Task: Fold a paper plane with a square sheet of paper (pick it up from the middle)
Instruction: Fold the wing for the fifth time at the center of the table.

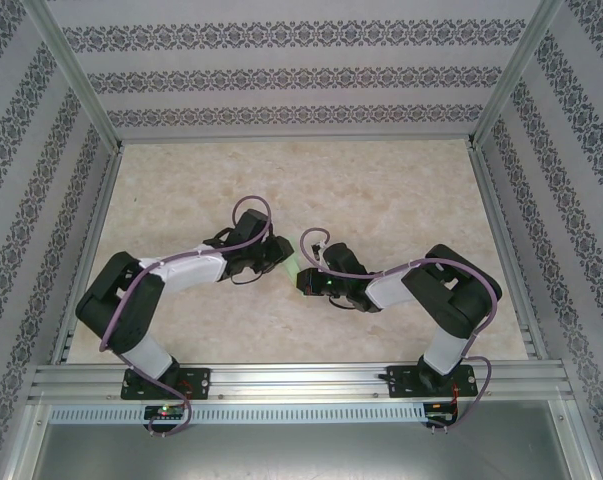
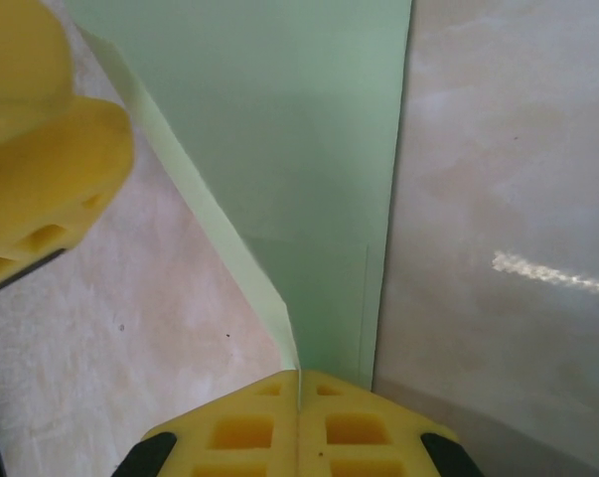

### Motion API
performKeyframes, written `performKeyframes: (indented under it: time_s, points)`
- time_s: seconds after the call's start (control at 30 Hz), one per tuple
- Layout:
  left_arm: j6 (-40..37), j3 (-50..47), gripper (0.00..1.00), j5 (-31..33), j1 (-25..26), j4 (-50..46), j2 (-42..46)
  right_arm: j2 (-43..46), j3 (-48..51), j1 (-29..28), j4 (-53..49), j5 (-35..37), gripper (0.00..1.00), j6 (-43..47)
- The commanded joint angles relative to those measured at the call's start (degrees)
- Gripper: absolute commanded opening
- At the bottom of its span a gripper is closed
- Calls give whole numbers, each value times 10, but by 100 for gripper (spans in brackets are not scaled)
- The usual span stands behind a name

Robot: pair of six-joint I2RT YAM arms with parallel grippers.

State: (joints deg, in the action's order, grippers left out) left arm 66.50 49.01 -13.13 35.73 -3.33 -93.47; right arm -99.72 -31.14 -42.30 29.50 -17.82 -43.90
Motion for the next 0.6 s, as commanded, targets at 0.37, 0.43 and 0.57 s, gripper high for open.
performKeyframes:
  time_s: [0.37, 0.43, 0.57]
  points:
    - [-14, 27, 33, -22, 7, 57, -76, -13, -17, 13, -86, -11, 9, -20]
    - [-20, 28, 33, -18, 7, 50, -77, -4, -22, 13, -101, -14, 12, -19]
    - [-28, 29, 32, -10, 7, 33, -77, 17, -31, 13, -133, -6, 19, -13]
